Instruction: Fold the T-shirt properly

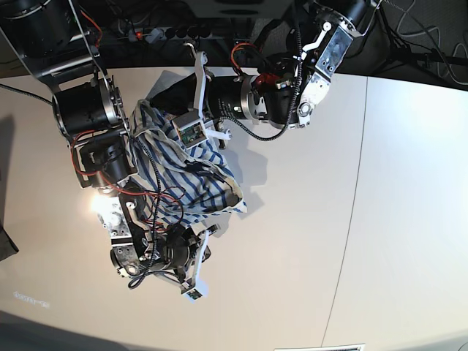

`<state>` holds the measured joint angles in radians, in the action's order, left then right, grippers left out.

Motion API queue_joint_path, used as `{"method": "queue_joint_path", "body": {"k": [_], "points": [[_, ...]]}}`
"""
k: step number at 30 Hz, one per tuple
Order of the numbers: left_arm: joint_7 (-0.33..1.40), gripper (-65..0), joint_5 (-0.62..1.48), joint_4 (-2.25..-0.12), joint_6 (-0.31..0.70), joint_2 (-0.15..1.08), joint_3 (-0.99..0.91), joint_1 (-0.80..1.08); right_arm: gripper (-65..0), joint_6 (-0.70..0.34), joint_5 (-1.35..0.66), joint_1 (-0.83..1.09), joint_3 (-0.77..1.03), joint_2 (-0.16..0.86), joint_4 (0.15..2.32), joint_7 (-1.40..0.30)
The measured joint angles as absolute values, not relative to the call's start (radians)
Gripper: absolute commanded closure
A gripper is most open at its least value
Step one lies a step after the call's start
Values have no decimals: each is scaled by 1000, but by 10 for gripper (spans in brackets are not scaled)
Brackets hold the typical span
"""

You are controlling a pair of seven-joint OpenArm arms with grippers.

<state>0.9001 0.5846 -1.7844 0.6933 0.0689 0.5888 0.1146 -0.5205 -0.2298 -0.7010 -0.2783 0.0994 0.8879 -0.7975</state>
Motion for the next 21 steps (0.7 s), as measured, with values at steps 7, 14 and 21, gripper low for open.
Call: {"method": "queue_joint_path", "body": {"k": [7, 14, 21], "points": [[867, 0, 540, -1653, 694, 62, 591, 51, 0, -521, -205, -701, -278, 99, 884, -826], [859, 0, 531, -1507, 693, 58, 568, -66, 0, -521, -235, -701, -279, 138, 882, -875], [851, 0, 527, -1368, 693, 56, 467, -132, 0, -521, -363, -682, -279, 256, 884, -919]]}}
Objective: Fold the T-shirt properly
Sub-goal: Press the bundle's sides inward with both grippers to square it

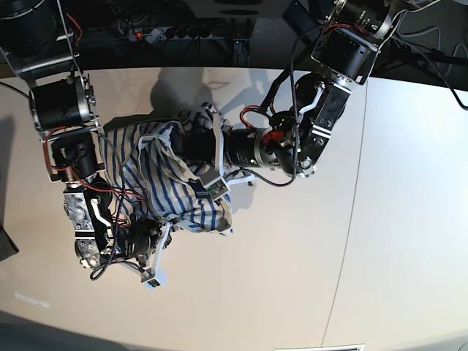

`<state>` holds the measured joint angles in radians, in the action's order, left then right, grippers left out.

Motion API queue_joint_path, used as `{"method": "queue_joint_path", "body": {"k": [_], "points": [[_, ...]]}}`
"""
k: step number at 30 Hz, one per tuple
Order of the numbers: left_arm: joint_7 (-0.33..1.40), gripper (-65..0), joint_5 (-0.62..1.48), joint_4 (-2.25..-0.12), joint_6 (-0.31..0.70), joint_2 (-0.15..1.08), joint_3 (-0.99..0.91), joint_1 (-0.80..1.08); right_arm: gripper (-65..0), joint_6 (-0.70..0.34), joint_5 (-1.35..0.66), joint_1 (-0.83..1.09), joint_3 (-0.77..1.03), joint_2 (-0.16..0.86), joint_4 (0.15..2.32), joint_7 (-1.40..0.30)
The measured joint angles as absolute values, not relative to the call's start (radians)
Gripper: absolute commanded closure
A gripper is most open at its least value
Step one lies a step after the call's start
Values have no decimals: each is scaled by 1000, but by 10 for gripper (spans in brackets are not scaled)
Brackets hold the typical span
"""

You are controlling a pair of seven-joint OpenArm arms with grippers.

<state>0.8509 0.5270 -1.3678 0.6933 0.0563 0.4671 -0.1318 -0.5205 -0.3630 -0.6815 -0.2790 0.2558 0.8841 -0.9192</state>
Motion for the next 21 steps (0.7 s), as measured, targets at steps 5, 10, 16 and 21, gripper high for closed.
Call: {"method": "queue_joint_path", "body": {"k": [5, 10, 16, 21], "points": [[798, 0, 531, -1320, 693, 116, 454, -185, 0, -521, -499, -645, -279, 328, 890, -949], [788, 0, 504, -1292, 693, 181, 451, -261, 0, -521, -636, -576, -278, 402, 946, -978], [784, 0, 501, -1261, 693, 220, 452, -297, 0, -521, -660, -441, -276, 448, 1124, -974], [776, 0, 490, -1259, 693, 225, 452, -299, 0, -521, -659, -315, -261, 463, 1275, -981]]}}
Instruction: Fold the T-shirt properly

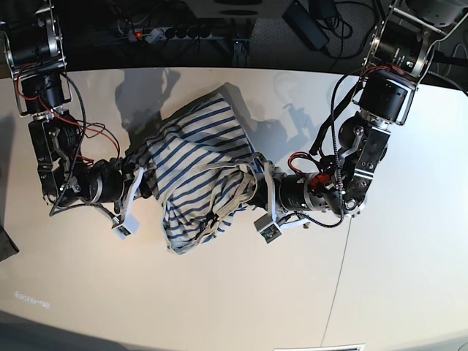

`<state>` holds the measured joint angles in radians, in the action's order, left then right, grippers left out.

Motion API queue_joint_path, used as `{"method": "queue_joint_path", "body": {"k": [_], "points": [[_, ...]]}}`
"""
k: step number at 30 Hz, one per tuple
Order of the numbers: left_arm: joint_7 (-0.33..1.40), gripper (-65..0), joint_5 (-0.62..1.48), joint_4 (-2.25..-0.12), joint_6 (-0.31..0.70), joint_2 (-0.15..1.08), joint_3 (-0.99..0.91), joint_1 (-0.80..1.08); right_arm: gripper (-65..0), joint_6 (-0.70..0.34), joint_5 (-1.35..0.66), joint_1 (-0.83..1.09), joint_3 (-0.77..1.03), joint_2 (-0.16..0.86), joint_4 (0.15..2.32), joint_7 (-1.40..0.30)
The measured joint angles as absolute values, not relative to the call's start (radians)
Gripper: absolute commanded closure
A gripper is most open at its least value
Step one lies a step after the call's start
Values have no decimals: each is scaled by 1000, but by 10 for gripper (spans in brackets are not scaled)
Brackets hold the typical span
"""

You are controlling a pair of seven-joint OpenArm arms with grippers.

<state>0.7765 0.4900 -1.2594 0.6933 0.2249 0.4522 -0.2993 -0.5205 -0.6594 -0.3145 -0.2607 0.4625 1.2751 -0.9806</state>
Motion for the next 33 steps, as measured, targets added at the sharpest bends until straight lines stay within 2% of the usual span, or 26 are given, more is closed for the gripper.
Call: {"method": "queue_joint_path", "body": {"k": [9, 19, 29, 33], "points": [[792, 0, 504, -1259, 693, 233, 452, -302, 0, -520, -665, -135, -213, 462, 1456, -984], [826, 0, 538, -1259, 694, 239, 405, -303, 0, -520, -665, -53, -167, 453, 1533, -986], [1068, 0, 773, -1279, 694, 256, 196, -306, 0, -521, -654, -41, -8, 453, 1531, -1026], [1072, 0, 863, -1369, 693, 339, 187, -269, 0, -521, -681, -12, 56, 454, 1534, -1041]]}}
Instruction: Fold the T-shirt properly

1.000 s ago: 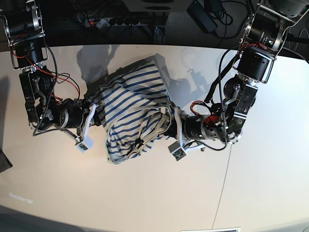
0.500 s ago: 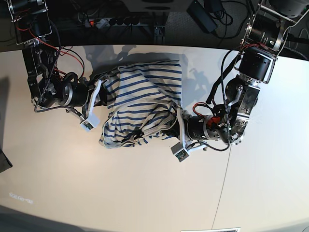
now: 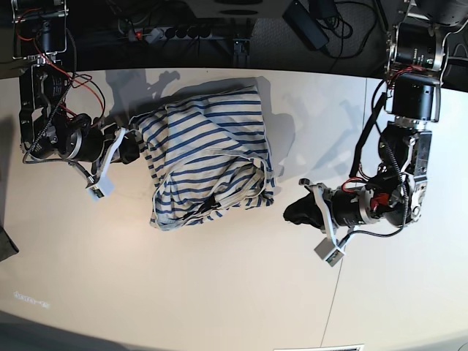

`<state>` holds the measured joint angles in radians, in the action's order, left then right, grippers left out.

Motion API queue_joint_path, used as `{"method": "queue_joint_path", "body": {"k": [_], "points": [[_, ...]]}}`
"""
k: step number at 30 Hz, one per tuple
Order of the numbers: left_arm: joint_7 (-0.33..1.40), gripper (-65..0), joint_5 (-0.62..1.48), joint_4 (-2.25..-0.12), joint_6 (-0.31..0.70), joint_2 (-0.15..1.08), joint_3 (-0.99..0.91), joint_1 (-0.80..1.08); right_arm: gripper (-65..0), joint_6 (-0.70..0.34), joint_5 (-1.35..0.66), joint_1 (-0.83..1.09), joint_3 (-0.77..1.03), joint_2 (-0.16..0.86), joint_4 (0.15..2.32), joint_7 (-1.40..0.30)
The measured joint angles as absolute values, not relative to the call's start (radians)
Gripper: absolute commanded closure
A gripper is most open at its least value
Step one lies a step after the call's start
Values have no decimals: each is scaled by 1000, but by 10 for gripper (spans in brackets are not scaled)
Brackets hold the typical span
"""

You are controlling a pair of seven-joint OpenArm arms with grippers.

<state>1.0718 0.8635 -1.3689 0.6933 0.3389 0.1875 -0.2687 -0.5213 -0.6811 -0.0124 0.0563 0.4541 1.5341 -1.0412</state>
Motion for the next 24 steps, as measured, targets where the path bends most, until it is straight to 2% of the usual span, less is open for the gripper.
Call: {"method": "queue_joint_path", "body": {"k": [10, 18, 24], "points": [[1070, 0, 891, -1660, 694, 493, 149, -52, 0, -523, -716, 134, 200, 457, 1617, -1040], [1092, 0, 931, -1775, 694, 549, -65, 224, 0, -524, -736, 400, 366, 476, 1756, -1051], [1096, 0, 924, -1785, 694, 551, -183, 439, 0, -524, -783, 633, 489, 472, 1794, -1058]]}}
